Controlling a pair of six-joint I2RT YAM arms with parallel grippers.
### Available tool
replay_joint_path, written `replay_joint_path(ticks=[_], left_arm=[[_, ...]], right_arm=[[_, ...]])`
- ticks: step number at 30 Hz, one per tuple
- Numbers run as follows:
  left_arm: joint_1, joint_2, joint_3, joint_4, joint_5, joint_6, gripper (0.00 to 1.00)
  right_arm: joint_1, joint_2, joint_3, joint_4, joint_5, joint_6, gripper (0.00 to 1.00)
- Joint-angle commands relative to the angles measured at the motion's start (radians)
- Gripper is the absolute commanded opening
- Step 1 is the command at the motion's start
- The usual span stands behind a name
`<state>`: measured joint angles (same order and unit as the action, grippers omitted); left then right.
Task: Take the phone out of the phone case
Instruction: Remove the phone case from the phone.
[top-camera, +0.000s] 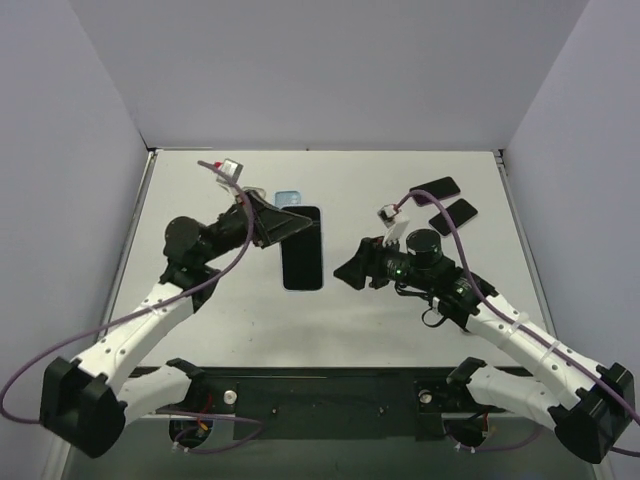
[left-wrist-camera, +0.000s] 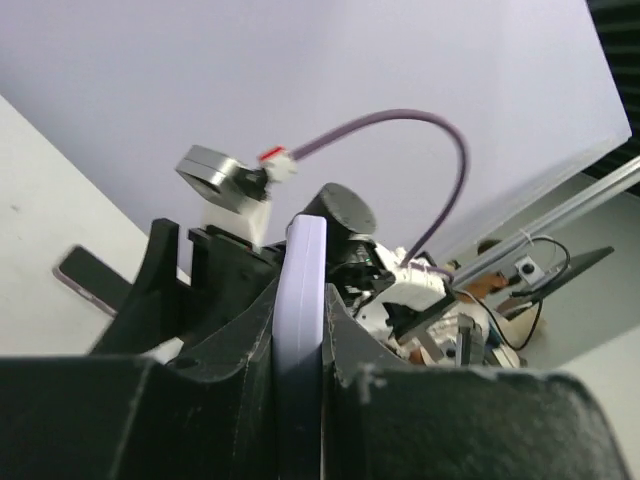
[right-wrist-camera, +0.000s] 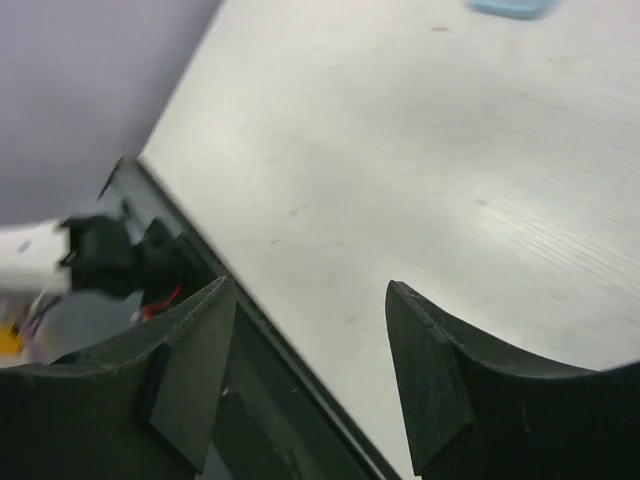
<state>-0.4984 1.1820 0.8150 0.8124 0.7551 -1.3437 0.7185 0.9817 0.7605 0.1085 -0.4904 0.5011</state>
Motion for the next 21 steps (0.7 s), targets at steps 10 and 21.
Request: replay_joint_path(ticks=[10,21], left_arm=[[0.057,-0.269,-0.257,0.076,-0.592,-0.001,0.0],[0.017,-0.278,-0.304,0.211,-0.71,-0.137,0.0]], right_arm=[[0.126,-0.077,-0.152,0.627,0.13,0.435,0.62],[0.213,0.152,-0.124,0.891,0.164,0.418,0.56]])
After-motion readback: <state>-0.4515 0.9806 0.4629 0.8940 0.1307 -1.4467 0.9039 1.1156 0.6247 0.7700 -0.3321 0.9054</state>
